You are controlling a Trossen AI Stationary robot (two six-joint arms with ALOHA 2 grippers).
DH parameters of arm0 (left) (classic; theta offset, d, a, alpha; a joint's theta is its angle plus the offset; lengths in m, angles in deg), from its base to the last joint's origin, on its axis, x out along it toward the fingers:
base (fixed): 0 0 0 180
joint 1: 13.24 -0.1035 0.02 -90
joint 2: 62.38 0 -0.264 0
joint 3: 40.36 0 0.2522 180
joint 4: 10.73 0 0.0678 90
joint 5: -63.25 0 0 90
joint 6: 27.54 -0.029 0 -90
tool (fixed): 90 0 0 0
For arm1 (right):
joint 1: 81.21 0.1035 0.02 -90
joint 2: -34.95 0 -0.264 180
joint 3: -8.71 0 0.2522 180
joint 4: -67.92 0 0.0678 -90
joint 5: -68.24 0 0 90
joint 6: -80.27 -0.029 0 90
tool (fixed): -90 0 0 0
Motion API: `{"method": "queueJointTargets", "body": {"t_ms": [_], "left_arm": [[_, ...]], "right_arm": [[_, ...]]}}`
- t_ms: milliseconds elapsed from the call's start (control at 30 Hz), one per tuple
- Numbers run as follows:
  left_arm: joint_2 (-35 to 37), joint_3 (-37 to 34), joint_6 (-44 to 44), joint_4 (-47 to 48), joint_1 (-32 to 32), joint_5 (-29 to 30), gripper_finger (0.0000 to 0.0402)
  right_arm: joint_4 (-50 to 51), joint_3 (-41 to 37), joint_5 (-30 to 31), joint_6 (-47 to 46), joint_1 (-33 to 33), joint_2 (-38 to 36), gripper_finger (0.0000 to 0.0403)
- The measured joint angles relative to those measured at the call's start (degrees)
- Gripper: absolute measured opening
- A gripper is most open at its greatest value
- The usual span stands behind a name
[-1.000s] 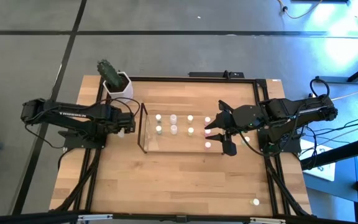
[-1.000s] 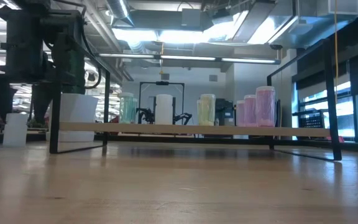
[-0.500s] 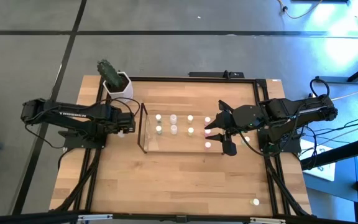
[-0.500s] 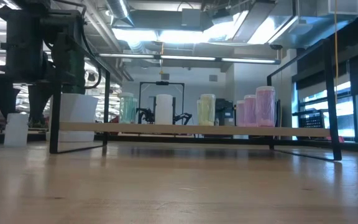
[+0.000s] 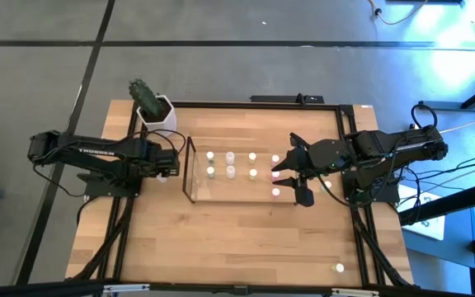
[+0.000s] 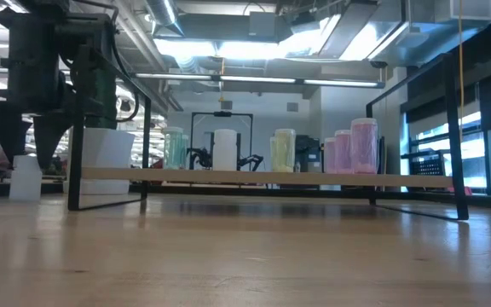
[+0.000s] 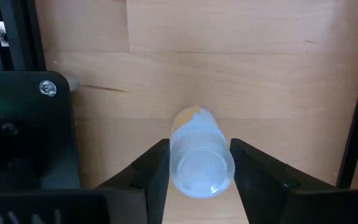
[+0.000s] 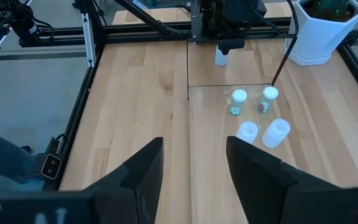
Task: Pick and place medicine bottles onto shelf by color
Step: Put the white pill bottle aligned with the other white pill bottles on the shelf
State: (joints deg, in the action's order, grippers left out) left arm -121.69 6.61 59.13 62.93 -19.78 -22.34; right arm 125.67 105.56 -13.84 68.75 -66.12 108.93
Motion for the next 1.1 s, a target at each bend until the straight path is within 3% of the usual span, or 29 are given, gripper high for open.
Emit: {"method": "queueJointTargets", "body": {"t_ms": [567,767,1100], "left_arm": [[0.07,1.6,-0.14,1.37,0.0,0.79,0.0138],[0.07,6.93,-0.1,6.69,0.0,0.87,0.0136],[0.07,19.88,-1.33,23.64,2.74,2.12,0.0136]], "right_arm": [[0.0,0.0,-0.02,0.0,0.01,0.0,0.0178],[0.0,0.0,-0.01,0.0,0.02,0.0,0.0178],[0.0,0.0,-0.02,0.0,0.02,0.0,0.0178]]}}
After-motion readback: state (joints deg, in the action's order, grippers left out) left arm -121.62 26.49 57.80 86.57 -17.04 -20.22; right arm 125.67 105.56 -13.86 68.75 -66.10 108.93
